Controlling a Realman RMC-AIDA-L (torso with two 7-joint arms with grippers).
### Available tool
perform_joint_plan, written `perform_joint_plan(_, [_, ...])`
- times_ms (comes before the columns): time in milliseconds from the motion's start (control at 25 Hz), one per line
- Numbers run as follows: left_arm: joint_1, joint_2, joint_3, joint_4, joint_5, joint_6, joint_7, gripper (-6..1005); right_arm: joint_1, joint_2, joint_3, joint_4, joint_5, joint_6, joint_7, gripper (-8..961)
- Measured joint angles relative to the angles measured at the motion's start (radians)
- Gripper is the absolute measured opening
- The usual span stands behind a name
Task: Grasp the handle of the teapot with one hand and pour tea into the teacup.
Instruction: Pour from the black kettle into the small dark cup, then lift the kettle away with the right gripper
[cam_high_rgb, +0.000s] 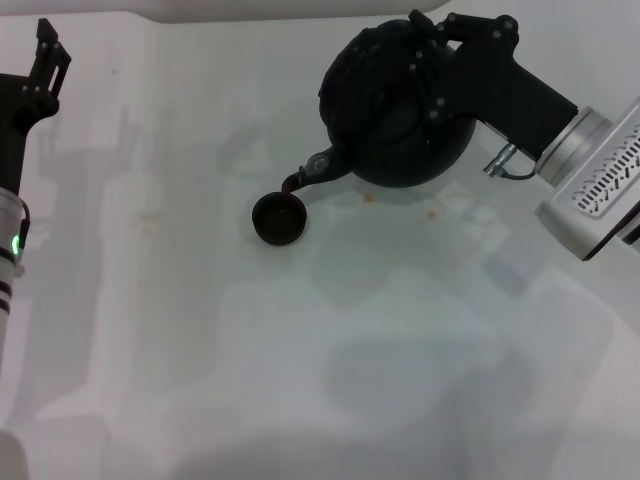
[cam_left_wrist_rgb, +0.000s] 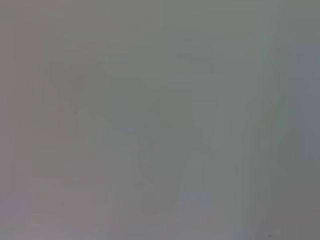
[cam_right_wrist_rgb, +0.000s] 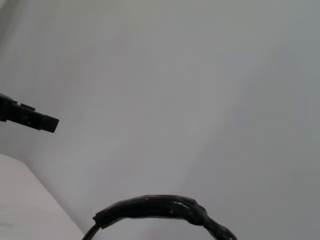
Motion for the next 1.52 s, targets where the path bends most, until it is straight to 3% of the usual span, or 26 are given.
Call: perform_joint_plan(1520, [-0.007, 0.000, -0.001, -0.001, 0.000, 0.000, 0.000, 879, 0.015, 0.000, 0.006, -0.007, 0.000, 0.007, -0.172, 117])
